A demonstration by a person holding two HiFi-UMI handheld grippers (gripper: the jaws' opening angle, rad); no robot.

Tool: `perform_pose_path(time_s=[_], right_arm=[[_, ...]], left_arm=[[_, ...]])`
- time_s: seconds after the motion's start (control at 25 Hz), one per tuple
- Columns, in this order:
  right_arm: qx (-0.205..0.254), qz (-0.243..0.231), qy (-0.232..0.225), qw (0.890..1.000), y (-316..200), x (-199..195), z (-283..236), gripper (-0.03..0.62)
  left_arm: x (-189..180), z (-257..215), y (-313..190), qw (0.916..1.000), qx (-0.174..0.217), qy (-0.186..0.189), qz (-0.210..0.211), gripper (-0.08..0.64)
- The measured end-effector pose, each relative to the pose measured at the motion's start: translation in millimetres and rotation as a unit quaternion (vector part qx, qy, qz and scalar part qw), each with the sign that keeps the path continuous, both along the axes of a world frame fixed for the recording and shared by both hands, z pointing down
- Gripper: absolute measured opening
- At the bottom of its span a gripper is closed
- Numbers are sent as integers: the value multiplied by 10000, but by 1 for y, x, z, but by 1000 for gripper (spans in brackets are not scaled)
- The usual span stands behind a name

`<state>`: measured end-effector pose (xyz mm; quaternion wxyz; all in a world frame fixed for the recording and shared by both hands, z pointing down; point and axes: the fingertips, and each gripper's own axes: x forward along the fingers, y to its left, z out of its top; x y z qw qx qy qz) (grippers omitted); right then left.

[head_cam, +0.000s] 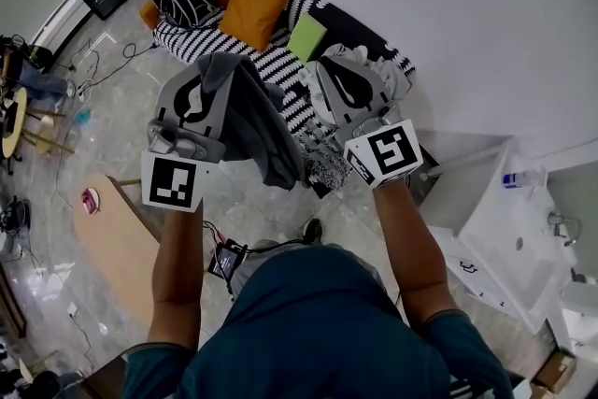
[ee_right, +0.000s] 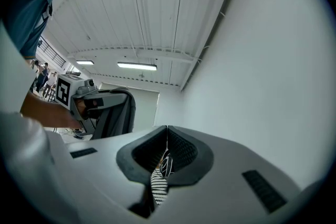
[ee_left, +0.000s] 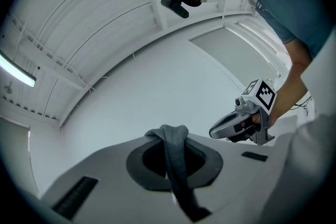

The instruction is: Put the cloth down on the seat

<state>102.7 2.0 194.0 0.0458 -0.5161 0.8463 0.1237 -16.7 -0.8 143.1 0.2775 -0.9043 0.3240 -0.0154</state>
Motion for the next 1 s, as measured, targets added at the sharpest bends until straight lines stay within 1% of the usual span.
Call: perform_pose_path(time_s=[0.28,0.4,0.52,0.8,0.88,1.0], right_arm=[[-56,-24,-109,9999,-23,9,5,14],[-115,34,-113,9999,-36,8,10,14],[-221,126,-158,9996,-53,8,18,14],[-347,444,-128,9983,-95,1,22,14],[-351,545,-107,9978,-107,-2,22,14],[-385,703,-53,9968,-122,-8,24,14]], left_arm=[[14,-6,-19,9999,79,-110,52,3],[17,-3,-35,9997,83,-165,130,3],[18,1,-55,9996,22,-138,232,3],[19,3,-103,9974,119,-351,613,3],[17,4,-118,9965,157,-361,739,3],[12,7,-139,9953,117,-337,899,3]])
